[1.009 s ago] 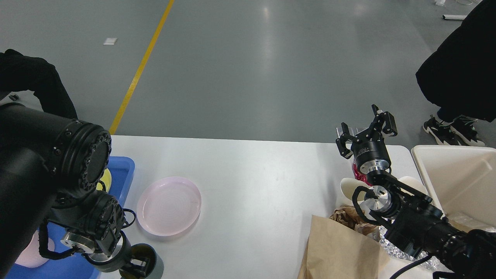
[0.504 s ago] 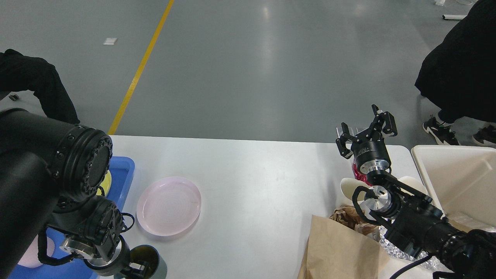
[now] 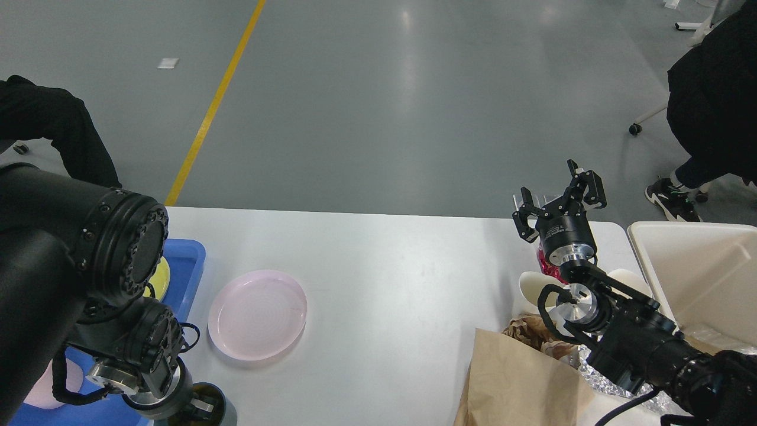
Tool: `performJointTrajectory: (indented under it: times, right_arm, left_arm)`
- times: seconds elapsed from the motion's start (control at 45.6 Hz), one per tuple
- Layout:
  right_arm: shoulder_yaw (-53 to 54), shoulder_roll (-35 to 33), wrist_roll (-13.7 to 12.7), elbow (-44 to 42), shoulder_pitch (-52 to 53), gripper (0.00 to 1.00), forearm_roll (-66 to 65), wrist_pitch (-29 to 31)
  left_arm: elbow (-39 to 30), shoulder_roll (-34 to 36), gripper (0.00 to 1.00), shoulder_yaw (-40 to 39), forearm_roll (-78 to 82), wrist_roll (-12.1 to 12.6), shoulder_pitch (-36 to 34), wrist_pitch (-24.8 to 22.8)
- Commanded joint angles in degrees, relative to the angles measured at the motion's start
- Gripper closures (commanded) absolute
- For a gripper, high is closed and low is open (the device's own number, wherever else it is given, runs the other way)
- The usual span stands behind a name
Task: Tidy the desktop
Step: 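Close the left gripper around the olive-green cup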
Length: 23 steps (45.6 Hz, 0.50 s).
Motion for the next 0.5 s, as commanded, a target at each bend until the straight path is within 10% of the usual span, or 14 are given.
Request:
performJointTrajectory:
  times: [0.0, 0.329, 0.482]
  right_arm:
    - [0.0, 0.0, 0.0, 0.0, 0.03, 0.0, 0.0, 0.0]
    - [0.0, 0.08, 0.0, 0.0, 0.03, 0.0, 0.0, 0.0]
    - [0.0, 0.0, 0.0, 0.0, 0.03, 0.0, 0.0, 0.0]
  left_arm:
    - [-0.9, 0.1, 1.0, 0.07, 0.09, -0.07, -0.29, 0.0]
    - [-2.04, 3.96, 1.0, 1.47, 0.7, -1.12, -6.96, -1.67]
    - [-2.22, 7.3, 1.0, 2.18, 1.23, -3.14, -15.13, -11.84]
